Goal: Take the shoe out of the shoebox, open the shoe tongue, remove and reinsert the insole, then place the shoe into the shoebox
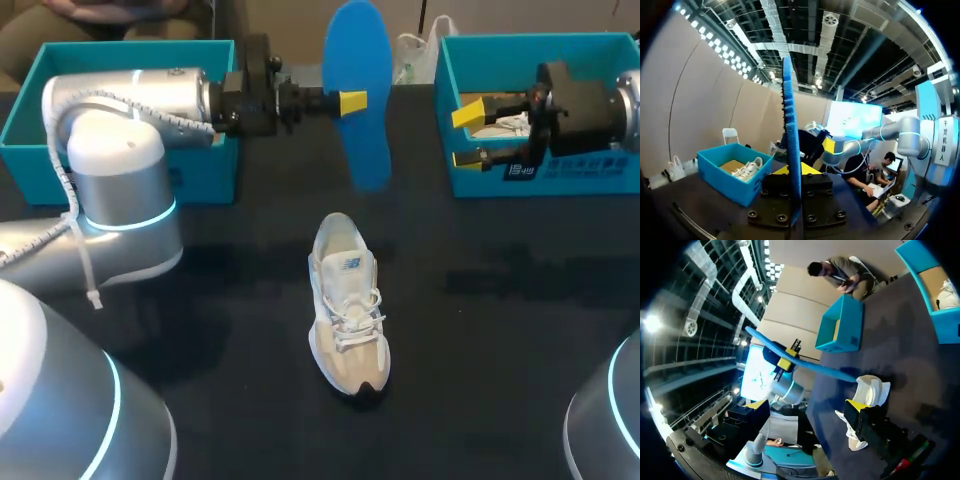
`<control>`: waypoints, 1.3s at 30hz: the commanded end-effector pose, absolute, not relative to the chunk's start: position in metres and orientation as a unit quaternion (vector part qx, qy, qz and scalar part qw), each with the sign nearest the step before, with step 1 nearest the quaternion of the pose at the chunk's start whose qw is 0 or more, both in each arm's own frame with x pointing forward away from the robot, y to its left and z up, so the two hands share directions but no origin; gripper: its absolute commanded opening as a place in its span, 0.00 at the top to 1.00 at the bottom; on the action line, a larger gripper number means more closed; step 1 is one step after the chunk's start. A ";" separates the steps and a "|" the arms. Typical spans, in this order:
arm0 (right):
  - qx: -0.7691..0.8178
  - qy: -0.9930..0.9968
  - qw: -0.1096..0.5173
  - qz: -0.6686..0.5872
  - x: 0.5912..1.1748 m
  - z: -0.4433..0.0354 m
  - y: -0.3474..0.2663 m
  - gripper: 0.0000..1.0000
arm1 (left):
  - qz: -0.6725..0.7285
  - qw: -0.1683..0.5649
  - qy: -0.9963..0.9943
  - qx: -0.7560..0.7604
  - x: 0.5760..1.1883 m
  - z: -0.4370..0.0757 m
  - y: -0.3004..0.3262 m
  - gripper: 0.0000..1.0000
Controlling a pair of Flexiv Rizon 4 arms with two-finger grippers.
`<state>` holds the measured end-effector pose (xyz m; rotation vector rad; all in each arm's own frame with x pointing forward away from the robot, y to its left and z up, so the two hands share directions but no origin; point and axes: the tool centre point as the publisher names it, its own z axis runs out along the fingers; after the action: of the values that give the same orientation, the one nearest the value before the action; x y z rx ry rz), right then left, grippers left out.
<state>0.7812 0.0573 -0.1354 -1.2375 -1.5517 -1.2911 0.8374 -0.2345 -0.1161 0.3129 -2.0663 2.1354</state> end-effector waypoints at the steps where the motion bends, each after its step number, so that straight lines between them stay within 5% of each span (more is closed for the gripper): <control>1: -0.485 -0.607 0.377 -0.505 0.781 -0.136 0.058 0.00 | 0.691 -0.223 -0.660 -0.193 0.839 -0.119 -0.237 1.00; 15: -0.485 -0.607 0.377 -0.505 0.781 -0.136 0.058 0.00 | 0.691 -0.223 -0.660 -0.193 0.839 -0.119 -0.237 1.00; 27: -0.485 -0.607 0.377 -0.505 0.781 -0.136 0.058 0.00 | 0.597 -0.426 -0.565 -0.378 0.842 -0.121 -0.238 1.00; 39: -0.485 -0.607 0.377 -0.505 0.781 -0.136 0.058 0.00 | 0.493 -0.539 -0.500 -0.465 0.844 -0.127 -0.238 1.00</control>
<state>0.7810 0.0574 -0.1353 -1.2376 -1.5524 -1.2915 0.8454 -0.2364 -0.1232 -1.4350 -2.5426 2.6346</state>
